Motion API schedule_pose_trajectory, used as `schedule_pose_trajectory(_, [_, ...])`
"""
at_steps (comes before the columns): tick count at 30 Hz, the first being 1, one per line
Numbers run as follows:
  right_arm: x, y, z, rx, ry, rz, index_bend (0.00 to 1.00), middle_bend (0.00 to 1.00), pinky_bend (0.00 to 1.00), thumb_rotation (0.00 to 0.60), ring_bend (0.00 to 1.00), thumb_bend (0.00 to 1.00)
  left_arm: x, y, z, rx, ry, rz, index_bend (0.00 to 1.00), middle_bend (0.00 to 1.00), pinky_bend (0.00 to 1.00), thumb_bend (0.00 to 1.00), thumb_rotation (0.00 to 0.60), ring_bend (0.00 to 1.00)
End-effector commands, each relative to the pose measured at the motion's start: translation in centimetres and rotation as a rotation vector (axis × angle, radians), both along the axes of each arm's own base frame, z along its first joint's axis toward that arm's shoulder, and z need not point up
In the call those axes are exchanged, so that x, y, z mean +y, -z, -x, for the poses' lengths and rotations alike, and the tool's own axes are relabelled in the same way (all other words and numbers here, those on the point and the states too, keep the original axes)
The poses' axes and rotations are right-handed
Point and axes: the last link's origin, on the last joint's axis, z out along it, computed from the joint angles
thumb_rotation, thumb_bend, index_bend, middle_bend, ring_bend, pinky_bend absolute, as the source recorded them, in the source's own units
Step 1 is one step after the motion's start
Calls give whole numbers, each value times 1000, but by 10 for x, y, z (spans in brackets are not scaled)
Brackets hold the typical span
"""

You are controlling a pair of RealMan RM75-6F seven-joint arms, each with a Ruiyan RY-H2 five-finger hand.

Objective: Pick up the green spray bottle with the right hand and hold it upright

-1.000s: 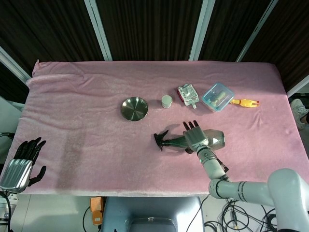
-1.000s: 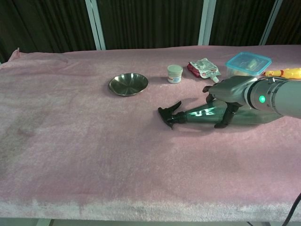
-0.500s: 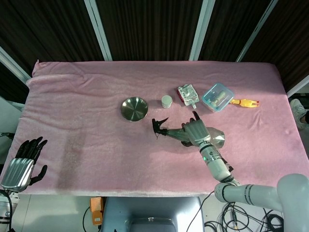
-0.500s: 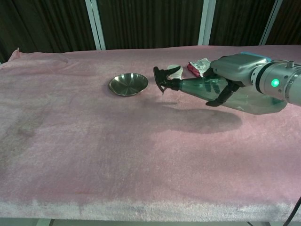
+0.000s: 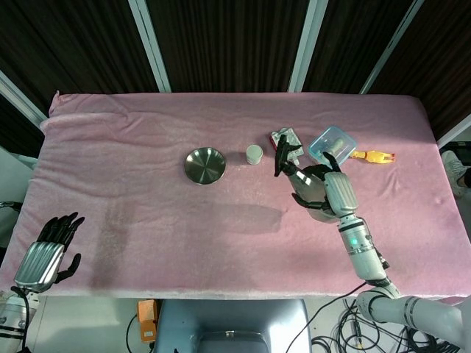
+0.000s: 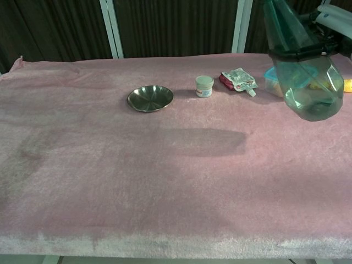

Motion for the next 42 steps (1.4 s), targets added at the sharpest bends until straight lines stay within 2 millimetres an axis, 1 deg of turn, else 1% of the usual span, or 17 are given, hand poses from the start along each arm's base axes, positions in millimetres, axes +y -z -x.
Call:
schedule_pose_trajectory(1, [6,5,29,-277,34,89,765,659,30,600,397,394,0,3,-2,5,8,16,0,0,60,487,600,0])
schedule_pose_trajectory(2, [8,10,33,-292,26,93,762,659,30,600,397,394,-1,4,-2,2,9,28,0,0,60,486,600,0])
schedule_pose_trajectory(6, [19,30,44,-258,-27,137,748,659,46,600,397,394,-8,8,-7,-15,33,99,0,0,60,476,600,0])
schedule_pose_trajectory(11, [25,42,54,-313,-50,179,730,659,78,600,395,393,-10,8,-6,-12,36,107,0,0,59,475,600,0])
schedule_pose_trajectory(15, [30,52,64,-324,-21,200,725,659,127,600,395,393,-12,7,-7,-14,39,114,0,0,59,475,600,0])
schedule_pose_trajectory(20, [36,66,79,-363,32,163,711,659,142,600,395,390,-16,9,-9,-21,51,154,0,0,59,475,600,0])
schedule_pose_trajectory(28, [34,67,86,-366,43,147,678,659,144,600,395,391,-13,8,-7,-20,42,144,0,0,59,475,600,0])
schedule_pose_trajectory(33, [39,66,94,-361,55,146,646,655,160,600,395,396,-13,9,-7,-19,42,148,0,0,58,476,600,0])
schedule_pose_trajectory(35, [40,65,97,-362,58,149,609,635,160,600,395,396,-12,8,-7,-15,39,142,0,1,59,475,600,0])
schedule_pose_trajectory(37, [42,63,99,-360,56,150,527,591,160,600,387,393,-12,9,-6,-10,34,136,0,6,59,475,600,0])
schedule_pose_trajectory(40, [45,61,102,-350,49,152,340,504,160,600,347,395,-12,9,-6,-8,31,133,0,10,59,475,600,0])
schedule_pose_trajectory(42, [47,59,104,-352,50,153,241,467,160,600,321,391,-12,9,-7,-7,32,135,0,10,59,475,600,0])
